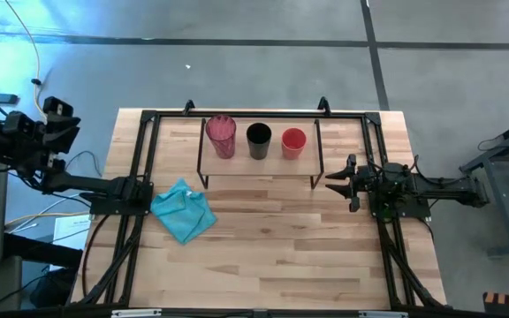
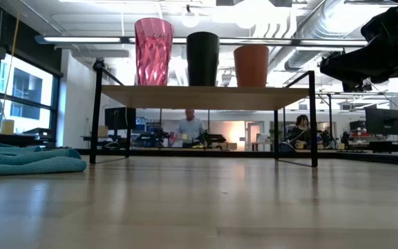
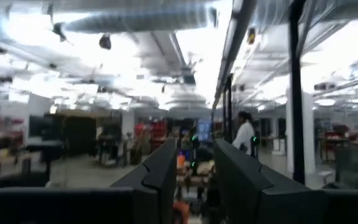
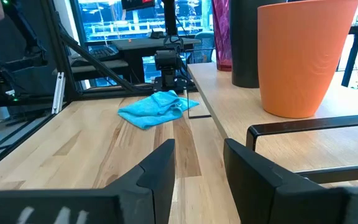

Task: Stack small to large cups/mugs on shelf
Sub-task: Return to Home Position

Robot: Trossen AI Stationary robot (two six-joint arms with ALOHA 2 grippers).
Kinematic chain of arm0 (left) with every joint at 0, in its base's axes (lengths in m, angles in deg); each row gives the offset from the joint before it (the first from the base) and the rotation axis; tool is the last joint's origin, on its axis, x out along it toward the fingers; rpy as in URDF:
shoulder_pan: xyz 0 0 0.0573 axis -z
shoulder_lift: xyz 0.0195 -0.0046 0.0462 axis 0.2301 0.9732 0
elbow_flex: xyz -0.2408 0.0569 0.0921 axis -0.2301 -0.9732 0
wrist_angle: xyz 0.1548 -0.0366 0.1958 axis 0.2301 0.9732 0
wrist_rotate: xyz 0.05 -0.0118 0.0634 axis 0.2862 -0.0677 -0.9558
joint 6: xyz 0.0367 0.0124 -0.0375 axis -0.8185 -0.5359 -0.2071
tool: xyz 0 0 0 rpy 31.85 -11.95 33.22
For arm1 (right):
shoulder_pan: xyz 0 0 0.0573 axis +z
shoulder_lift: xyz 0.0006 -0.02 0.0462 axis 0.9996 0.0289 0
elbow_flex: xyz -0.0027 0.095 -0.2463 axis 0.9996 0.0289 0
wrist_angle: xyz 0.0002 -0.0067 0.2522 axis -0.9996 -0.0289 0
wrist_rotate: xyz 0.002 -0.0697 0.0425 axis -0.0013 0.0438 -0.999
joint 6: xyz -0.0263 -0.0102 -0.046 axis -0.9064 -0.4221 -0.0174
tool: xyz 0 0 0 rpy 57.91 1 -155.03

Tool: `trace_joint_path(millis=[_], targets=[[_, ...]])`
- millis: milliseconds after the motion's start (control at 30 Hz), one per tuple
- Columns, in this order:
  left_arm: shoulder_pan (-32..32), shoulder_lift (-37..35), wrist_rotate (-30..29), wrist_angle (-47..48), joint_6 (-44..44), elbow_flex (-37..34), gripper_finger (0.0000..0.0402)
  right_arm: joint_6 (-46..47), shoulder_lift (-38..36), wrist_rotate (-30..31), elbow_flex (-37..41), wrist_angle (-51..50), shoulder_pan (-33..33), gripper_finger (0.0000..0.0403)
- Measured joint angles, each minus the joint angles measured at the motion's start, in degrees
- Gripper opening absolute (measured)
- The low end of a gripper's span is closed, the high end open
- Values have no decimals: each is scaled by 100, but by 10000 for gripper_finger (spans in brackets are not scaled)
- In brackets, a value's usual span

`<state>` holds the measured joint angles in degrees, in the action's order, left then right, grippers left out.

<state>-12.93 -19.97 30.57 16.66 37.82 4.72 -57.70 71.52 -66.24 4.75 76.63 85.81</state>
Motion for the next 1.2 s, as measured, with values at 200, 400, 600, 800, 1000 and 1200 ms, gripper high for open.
trace_joint_path(millis=[200, 400, 600, 800, 1000, 1200], targets=[[-4, -2, 77, -416, -98, -248, 97, 0, 0, 0, 0, 0, -1, 129], [-4, -2, 75, -792, -102, -588, 97, 0, 0, 0, 0, 0, -1, 129], [-4, -2, -23, -1357, -111, -991, 97, 0, 0, 0, 0, 0, 1, 129], [-4, -2, -227, -2069, 16, -1560, 97, 0, 0, 0, 0, 0, 0, 129], [-2, 2, -336, -2684, 92, -2086, 97, 0, 0, 0, 0, 0, -1, 129], [-1, 2, -463, -3099, 193, -2313, 97, 0, 0, 0, 0, 0, 1, 129]])
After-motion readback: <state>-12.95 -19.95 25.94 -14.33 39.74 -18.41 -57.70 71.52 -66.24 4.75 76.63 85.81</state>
